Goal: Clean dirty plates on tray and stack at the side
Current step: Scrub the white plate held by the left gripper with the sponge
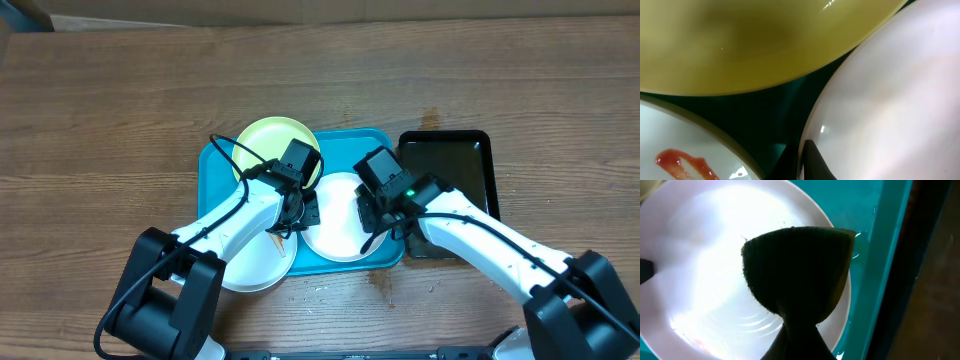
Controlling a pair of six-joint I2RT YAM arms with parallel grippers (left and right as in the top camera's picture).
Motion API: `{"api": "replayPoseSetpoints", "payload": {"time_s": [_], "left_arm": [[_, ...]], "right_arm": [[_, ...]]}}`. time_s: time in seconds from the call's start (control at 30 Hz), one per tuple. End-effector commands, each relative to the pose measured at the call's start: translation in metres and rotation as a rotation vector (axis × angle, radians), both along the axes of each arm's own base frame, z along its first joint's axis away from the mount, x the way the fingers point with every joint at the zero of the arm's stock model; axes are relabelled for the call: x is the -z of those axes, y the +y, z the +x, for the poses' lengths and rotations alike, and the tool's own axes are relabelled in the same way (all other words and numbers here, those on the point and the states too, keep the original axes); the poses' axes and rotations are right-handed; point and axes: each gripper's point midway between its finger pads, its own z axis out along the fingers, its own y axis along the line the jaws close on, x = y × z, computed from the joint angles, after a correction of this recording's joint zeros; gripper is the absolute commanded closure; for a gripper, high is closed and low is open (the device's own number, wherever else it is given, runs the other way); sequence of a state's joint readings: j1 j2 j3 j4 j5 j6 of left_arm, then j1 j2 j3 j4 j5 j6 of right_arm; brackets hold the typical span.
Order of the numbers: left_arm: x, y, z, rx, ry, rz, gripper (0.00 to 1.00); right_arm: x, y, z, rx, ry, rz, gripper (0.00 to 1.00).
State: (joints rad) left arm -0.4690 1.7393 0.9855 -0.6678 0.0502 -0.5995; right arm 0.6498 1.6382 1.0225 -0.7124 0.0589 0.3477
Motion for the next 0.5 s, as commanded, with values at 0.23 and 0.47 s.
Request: {"api": "replayPoseSetpoints", "payload": {"time_s": [0.23,0.47], "left_arm": [[0.009,0.007,-0.008,0.011,0.036,0.026,0.96],[0.009,0.007,-0.008,0.01,0.035,0.026,0.96]], "right_arm": [[0.014,-0.003,0.008,0.032,-0.015,-0.037,0.4],[0.028,-0.006,0.014,0.042,-0.019,-0.078,0.43]]}}
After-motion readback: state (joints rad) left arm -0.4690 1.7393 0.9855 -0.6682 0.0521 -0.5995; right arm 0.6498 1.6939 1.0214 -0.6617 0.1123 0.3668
